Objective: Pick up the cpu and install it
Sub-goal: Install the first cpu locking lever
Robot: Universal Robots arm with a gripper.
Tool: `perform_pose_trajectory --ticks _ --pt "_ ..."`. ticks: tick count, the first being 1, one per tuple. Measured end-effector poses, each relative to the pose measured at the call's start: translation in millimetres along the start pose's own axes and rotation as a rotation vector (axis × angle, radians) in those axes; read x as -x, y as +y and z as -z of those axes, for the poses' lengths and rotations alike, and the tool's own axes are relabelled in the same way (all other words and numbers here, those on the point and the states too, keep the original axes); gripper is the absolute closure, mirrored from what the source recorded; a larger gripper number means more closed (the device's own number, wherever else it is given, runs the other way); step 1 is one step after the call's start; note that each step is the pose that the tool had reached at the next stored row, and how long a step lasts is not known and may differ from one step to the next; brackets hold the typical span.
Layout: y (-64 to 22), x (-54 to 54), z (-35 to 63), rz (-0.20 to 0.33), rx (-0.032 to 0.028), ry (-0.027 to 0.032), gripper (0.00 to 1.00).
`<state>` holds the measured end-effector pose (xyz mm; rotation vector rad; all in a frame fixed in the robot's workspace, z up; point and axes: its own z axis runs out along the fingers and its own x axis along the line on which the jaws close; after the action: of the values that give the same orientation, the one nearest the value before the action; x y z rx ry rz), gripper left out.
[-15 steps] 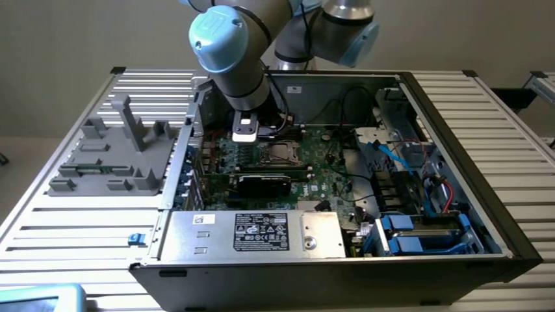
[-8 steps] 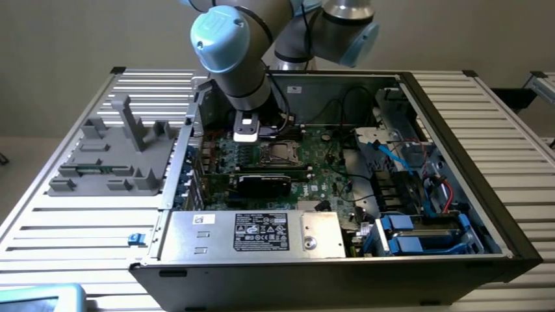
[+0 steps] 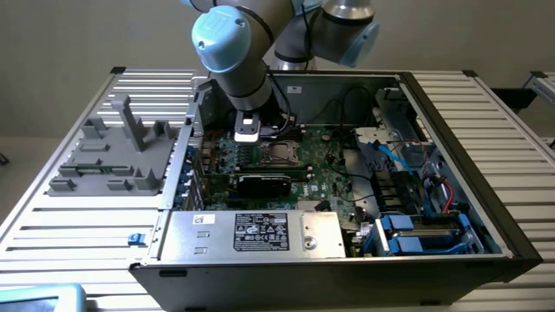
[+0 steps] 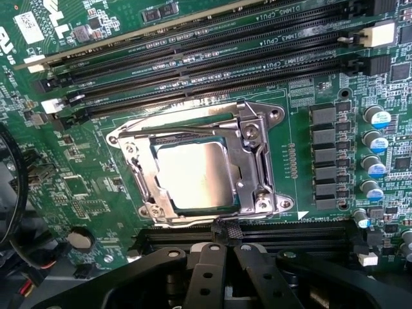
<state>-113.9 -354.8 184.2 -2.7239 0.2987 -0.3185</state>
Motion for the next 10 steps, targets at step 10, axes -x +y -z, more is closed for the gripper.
perform_pose_trajectory --ticks 10 --pt "-0.4 -1.5 0.1 -0.007 0.0037 -0.0107 0.89"
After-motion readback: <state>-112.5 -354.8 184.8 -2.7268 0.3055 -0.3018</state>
